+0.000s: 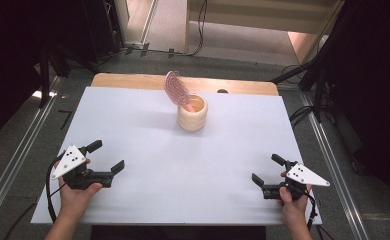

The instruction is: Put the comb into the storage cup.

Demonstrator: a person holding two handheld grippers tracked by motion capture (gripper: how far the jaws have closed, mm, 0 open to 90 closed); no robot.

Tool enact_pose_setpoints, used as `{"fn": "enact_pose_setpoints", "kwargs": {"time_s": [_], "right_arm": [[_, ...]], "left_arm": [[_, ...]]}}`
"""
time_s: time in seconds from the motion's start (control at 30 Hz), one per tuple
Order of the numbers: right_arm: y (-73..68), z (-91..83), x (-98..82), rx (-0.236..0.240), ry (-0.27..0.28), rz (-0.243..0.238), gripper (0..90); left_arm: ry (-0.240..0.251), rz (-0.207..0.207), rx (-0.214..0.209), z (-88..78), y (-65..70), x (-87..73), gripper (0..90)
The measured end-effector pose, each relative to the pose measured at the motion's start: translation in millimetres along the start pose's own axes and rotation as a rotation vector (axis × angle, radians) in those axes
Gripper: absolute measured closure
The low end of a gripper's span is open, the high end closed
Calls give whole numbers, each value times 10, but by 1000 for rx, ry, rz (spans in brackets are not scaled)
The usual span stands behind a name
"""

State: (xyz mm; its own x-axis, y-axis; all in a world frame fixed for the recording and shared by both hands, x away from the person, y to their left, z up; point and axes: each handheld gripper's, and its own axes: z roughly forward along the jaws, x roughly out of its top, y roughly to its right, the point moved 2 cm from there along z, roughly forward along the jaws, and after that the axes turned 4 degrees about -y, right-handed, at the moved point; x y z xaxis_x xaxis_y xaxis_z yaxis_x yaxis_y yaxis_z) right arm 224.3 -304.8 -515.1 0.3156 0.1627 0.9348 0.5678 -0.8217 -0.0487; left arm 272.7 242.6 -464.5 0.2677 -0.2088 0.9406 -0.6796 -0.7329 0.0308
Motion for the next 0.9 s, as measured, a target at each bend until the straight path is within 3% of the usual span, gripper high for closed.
{"fn": "enact_pose_setpoints", "kwargs": {"time_s": [0.37,0.9], "right_arm": [[0,-6,1,0,0,2,0],[6,-6,-2,-2,4,4,0]], "left_arm": [[-14,-15,44,-209,-99,-145,0],[-42,-26,59,-419,-188,-299,2]]}}
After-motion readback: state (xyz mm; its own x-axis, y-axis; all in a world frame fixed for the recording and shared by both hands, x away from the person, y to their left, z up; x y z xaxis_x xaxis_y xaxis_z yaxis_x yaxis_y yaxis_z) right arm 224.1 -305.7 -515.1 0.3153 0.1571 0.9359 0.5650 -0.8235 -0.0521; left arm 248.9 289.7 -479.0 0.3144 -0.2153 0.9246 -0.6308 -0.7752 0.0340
